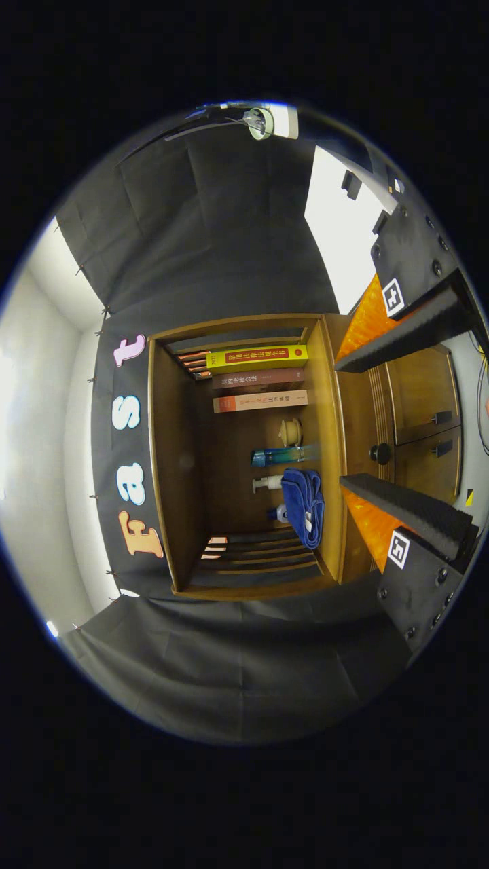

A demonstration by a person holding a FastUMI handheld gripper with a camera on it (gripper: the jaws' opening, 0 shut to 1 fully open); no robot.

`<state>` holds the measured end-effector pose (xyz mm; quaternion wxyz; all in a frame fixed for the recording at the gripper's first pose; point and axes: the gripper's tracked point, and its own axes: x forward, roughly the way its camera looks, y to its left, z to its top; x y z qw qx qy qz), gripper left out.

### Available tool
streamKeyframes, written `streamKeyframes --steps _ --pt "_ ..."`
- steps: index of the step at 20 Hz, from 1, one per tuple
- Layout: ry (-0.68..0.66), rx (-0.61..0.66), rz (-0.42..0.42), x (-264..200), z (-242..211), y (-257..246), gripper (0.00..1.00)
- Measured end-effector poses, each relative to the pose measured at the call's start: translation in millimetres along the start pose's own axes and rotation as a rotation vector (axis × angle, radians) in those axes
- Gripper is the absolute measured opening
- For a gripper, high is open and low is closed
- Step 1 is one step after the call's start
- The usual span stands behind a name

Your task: Pull open the drawer, take out the items inside it, and place them on the countertop above the cabinet.

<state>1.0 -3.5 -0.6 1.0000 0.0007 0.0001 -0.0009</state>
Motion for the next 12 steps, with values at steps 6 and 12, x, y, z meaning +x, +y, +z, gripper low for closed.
streamKeyframes --steps 6,12 --pt "-0.002 0.002 -0.005 -1.4 1.7 -3.3 0.98" --pt "-0.004 0.004 -0.008 -2.0 2.3 -3.8 0.98"
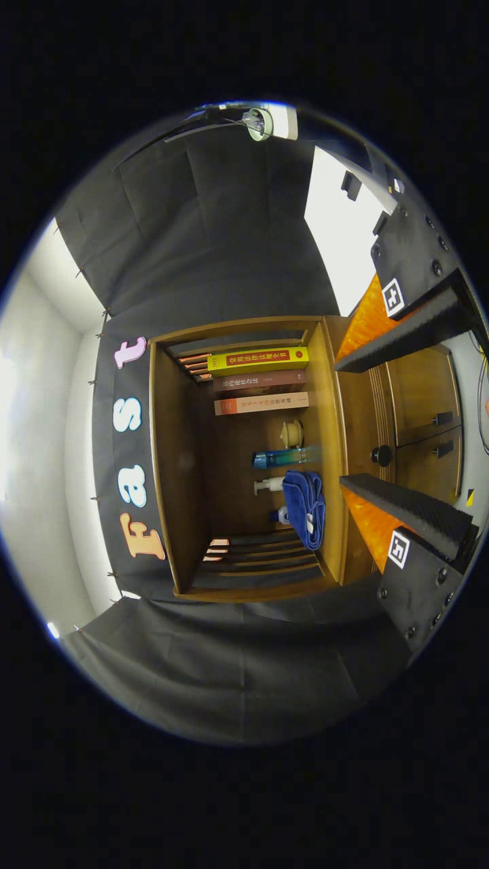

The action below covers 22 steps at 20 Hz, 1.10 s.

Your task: Pull open the drawer, take out the items inside it, and place them on the countertop above the cabinet.

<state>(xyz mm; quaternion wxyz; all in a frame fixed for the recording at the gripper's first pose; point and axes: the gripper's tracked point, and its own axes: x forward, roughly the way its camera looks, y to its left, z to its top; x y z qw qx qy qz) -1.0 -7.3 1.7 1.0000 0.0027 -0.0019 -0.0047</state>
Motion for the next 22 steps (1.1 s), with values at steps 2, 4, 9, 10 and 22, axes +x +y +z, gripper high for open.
streamKeyframes --steps 2,4,9,10,22 --pt "0.001 0.001 0.001 0.6 0.2 1.0 0.98" --pt "0.003 0.001 0.003 0.6 -1.0 1.9 0.98" --pt "0.004 0.000 0.002 1.7 -2.6 1.1 0.98" --pt "0.005 0.001 0.001 2.6 -2.5 0.9 0.98" --pt "0.000 0.006 -0.003 3.1 -2.6 -1.5 0.98"
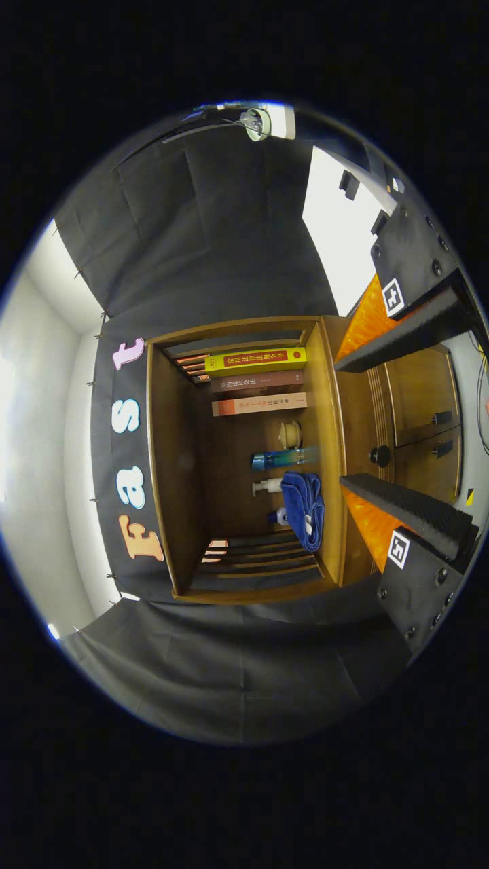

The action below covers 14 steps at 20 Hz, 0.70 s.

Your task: Pull open the drawer, take out the items inside it, and place them on the countertop above the cabinet.

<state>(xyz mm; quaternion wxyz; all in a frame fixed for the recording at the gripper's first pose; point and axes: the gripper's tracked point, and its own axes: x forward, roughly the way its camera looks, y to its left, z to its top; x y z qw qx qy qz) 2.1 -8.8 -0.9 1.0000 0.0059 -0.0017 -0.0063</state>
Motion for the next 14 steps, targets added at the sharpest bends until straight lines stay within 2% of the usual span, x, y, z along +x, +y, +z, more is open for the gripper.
streamKeyframes --steps 10,14 --pt "-0.057 0.008 0.012 3 3 8 0.98" --pt "-0.086 -0.001 0.029 21 -16 24 0.98"
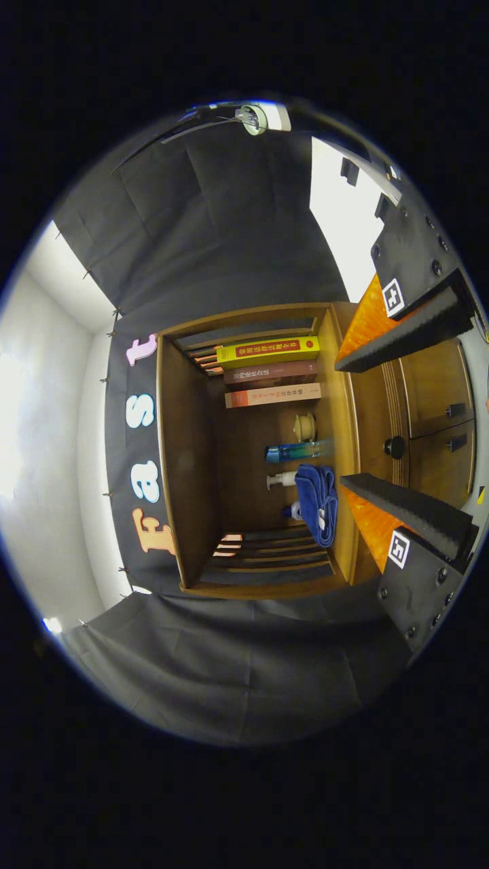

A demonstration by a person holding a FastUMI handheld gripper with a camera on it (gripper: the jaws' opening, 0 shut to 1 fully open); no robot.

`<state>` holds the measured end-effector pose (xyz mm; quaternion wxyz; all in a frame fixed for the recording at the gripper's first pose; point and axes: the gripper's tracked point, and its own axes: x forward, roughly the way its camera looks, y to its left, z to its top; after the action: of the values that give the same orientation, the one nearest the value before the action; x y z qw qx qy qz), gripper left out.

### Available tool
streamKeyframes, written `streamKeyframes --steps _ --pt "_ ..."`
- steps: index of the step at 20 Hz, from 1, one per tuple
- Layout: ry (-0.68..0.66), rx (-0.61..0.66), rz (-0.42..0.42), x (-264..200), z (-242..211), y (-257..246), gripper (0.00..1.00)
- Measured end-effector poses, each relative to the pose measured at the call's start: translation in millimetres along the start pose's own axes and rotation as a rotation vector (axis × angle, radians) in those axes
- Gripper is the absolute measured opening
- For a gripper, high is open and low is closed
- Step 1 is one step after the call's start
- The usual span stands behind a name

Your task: Pull open the drawer, take out the items inside it, and place them on the countertop above the cabinet.

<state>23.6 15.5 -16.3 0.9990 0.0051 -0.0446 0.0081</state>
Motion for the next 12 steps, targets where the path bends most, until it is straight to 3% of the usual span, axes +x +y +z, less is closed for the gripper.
streamKeyframes --steps 7,12 --pt "0.050 -0.056 0.079 33 -69 43 0.98" --pt "0.093 -0.066 0.091 51 -112 54 0.98"
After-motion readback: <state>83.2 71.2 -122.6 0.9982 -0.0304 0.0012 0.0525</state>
